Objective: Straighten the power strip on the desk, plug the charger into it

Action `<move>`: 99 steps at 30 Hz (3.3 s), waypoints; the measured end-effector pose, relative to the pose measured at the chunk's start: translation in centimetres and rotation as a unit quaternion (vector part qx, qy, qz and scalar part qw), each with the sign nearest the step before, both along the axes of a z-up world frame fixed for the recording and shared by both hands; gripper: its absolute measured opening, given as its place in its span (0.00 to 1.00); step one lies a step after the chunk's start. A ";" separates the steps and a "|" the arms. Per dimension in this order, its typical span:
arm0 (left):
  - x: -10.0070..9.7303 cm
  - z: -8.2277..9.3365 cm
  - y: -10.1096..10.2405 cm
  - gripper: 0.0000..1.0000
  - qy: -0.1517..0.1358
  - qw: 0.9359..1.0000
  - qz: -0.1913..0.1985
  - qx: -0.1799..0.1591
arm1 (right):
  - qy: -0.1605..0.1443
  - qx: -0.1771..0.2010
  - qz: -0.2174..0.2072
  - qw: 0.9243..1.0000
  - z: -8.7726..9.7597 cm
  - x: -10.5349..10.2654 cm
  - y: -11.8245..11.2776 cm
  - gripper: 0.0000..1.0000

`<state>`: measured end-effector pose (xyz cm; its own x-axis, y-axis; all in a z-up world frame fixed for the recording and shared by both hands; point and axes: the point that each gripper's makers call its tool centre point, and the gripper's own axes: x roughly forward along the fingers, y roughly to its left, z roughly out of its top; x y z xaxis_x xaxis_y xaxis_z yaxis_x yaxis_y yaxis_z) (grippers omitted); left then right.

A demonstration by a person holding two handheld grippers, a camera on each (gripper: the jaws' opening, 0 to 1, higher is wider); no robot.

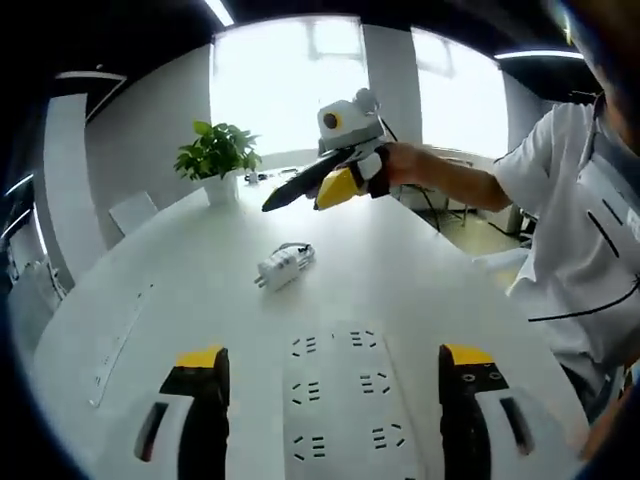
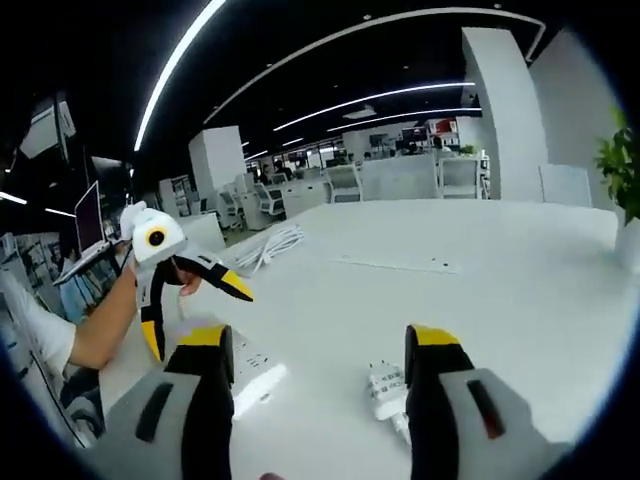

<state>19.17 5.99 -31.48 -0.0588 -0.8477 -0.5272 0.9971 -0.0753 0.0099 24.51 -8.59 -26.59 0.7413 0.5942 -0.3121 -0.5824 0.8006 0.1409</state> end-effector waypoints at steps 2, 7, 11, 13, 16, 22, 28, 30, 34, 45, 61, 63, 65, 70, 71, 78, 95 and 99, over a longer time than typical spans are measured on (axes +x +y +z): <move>0.0 0.0 -0.1 0.87 -0.001 1.000 0.000 0.001 | -0.004 -0.005 -0.008 1.000 -0.3 0.4 -0.5 0.68; 0.7 0.0 0.0 0.85 -0.019 1.000 0.012 0.007 | -0.006 -0.014 -0.029 0.999 -1.8 1.6 -2.0 0.58; 0.9 0.1 0.1 0.85 -0.021 1.000 0.018 0.008 | -0.009 -0.030 -0.033 0.999 -3.6 1.9 -2.4 0.58; 1.0 0.1 0.2 0.85 -0.022 1.000 0.019 0.009 | -0.006 -0.062 -0.033 0.997 -4.7 1.8 -2.8 0.57; 1.2 0.3 0.2 0.85 -0.017 1.000 0.023 0.004 | -0.004 -0.088 -0.028 0.996 -6.0 1.8 -2.8 0.56; 1.3 0.4 0.3 0.85 -0.019 1.000 0.023 0.004 | -0.004 -0.134 -0.011 0.991 -7.9 1.9 -2.7 0.51; 1.3 0.2 0.5 0.85 -0.022 0.999 0.023 0.009 | -0.003 -0.121 -0.013 0.993 -8.6 2.6 -2.7 0.50; 1.3 0.3 0.5 0.85 -0.022 0.999 0.023 0.008 | 0.001 -0.108 -0.016 0.994 -8.6 2.7 -2.8 0.50; 1.3 0.4 0.5 0.85 -0.022 0.999 0.022 0.006 | 0.003 -0.109 -0.008 0.994 -9.1 2.8 -2.4 0.47; 1.4 0.3 0.6 0.85 -0.022 0.999 0.023 0.009 | 0.004 -0.105 -0.004 0.994 -9.6 3.3 -2.4 0.32; 1.6 0.2 0.9 0.85 -0.026 0.999 0.028 0.013 | 0.051 -0.063 -0.046 0.996 -9.5 3.1 -2.6 0.27; 1.6 0.3 1.1 0.85 -0.027 0.999 0.029 0.011 | 0.058 -0.064 -0.046 0.995 -9.0 2.7 -2.4 0.27; 1.7 0.4 1.2 0.85 -0.029 0.999 0.031 0.012 | 0.060 -0.064 -0.047 0.995 -8.3 2.1 -2.1 0.27; 1.7 0.3 1.3 0.85 -0.034 0.999 0.033 0.016 | 0.076 -0.057 -0.036 0.995 -6.2 0.7 -0.6 0.27; 1.6 0.3 1.3 0.85 -0.034 0.999 0.032 0.017 | 0.084 -0.055 -0.033 0.994 -5.8 0.2 -0.1 0.27; 1.7 0.2 1.7 0.84 -0.042 0.998 0.034 0.027 | 0.176 -0.010 -0.002 0.984 -4.0 -2.9 3.3 0.27; 1.3 0.1 1.8 0.84 -0.046 0.998 0.025 0.032 | 0.361 -0.099 0.062 0.925 -6.2 -7.6 9.0 0.27; 1.4 -0.3 1.9 0.84 -0.049 0.997 0.026 0.044 | 0.388 -0.122 0.054 0.912 -6.9 -7.8 9.3 0.27</move>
